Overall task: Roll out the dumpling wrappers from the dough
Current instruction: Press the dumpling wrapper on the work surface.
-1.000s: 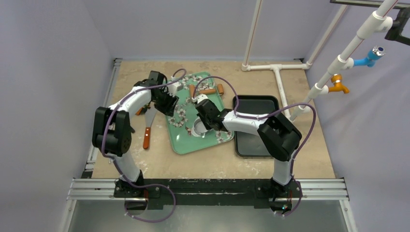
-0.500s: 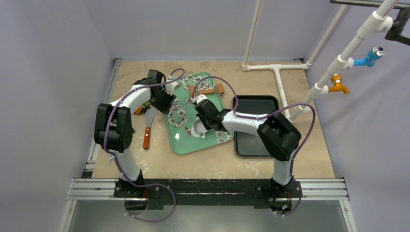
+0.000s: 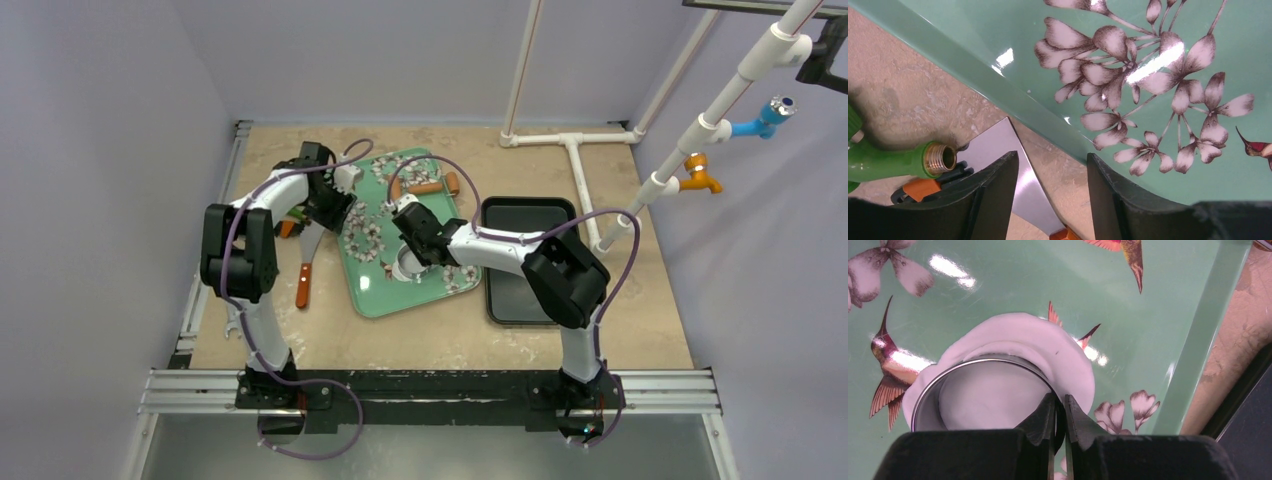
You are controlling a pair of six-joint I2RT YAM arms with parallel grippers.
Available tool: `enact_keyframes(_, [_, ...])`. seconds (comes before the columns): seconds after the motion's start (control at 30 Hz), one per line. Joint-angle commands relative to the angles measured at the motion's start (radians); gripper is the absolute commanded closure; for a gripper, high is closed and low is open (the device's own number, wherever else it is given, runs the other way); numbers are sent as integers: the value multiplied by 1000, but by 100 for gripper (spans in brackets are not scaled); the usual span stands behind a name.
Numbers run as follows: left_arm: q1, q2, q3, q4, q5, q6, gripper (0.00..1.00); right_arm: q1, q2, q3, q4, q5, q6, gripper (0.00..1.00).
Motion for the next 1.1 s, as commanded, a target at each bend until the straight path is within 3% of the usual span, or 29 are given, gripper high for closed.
enact_keyframes(0.0, [0, 7, 48, -14, -29, 30, 51, 10, -35, 15, -74, -2, 25, 90])
enact_keyframes(0.17, [-1, 14, 61, -15, -4, 34, 55, 10, -72, 63, -93, -2, 36, 72])
enact_keyframes(0.27, [-3, 45, 96, -40, 1, 34, 56, 11, -106, 62, -77, -16, 34, 56])
enact_keyframes(0.47, [-15, 74, 139, -62, 4, 43, 56, 11, -152, 62, -24, -83, 10, 40])
enact_keyframes(0.53, [-14, 80, 149, -62, 7, 46, 56, 11, -161, 45, 14, -112, -17, 25])
enact_keyframes(0.57, [-14, 79, 147, -58, 9, 46, 56, 7, -159, 39, 31, -144, -47, 8])
enact_keyframes(0.6, [-14, 81, 150, -60, 8, 47, 56, 5, -152, 38, 41, -177, -85, 2])
enact_keyframes(0.73, [-14, 85, 161, -73, 0, 54, 58, 2, -106, 51, 60, -225, -229, 2])
enact_keyframes(0.9, [-9, 79, 150, -88, -2, 67, 58, -27, -91, 38, 89, -320, -319, 25])
enact_keyframes(1.07, [-9, 64, 129, -78, 7, 72, 58, -43, -72, 38, 88, -328, -363, 32])
